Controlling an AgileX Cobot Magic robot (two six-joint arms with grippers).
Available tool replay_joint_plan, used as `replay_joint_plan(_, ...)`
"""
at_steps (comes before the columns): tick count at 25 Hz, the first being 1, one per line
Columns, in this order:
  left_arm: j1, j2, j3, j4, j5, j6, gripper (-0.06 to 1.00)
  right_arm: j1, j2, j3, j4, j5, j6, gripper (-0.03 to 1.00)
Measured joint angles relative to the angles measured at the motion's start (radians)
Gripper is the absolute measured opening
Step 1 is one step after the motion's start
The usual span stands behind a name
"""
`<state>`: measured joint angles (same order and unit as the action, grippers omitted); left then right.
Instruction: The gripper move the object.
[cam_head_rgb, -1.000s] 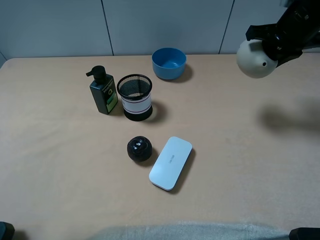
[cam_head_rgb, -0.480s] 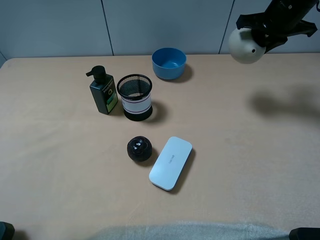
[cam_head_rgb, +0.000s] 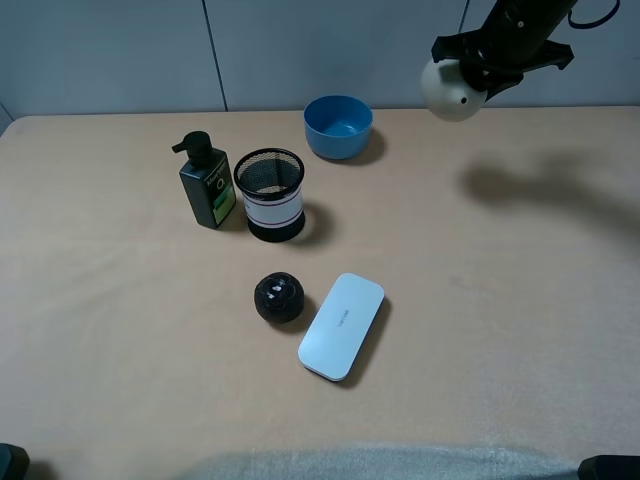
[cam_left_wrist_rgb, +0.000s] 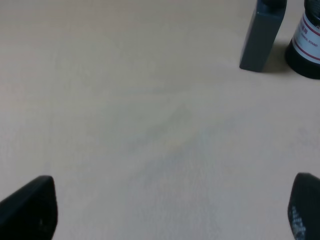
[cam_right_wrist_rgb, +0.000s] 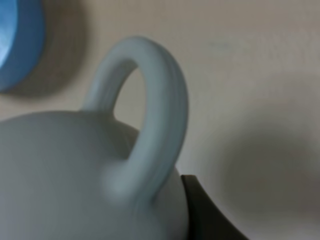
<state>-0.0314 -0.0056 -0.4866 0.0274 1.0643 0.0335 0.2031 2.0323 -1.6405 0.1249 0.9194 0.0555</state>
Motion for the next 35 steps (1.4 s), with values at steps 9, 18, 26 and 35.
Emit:
replay_joint_plan(9, 0.0, 0.0, 0.0, 0.0, 0.0, 0.0, 0.93, 0.023, 0.06, -0.001, -0.003, -0.146, 0.0, 0.03)
replay_joint_plan(18, 0.0, 0.0, 0.0, 0.0, 0.0, 0.0, 0.93, 0.024, 0.123, -0.001, -0.005, -0.251, -0.001, 0.03)
replay_joint_plan(26, 0.0, 0.0, 0.0, 0.0, 0.0, 0.0, 0.93, 0.024, 0.178, -0.001, -0.006, -0.347, -0.001, 0.03)
replay_joint_plan(35, 0.0, 0.0, 0.0, 0.0, 0.0, 0.0, 0.93, 0.024, 0.235, -0.001, -0.021, -0.423, -0.004, 0.03)
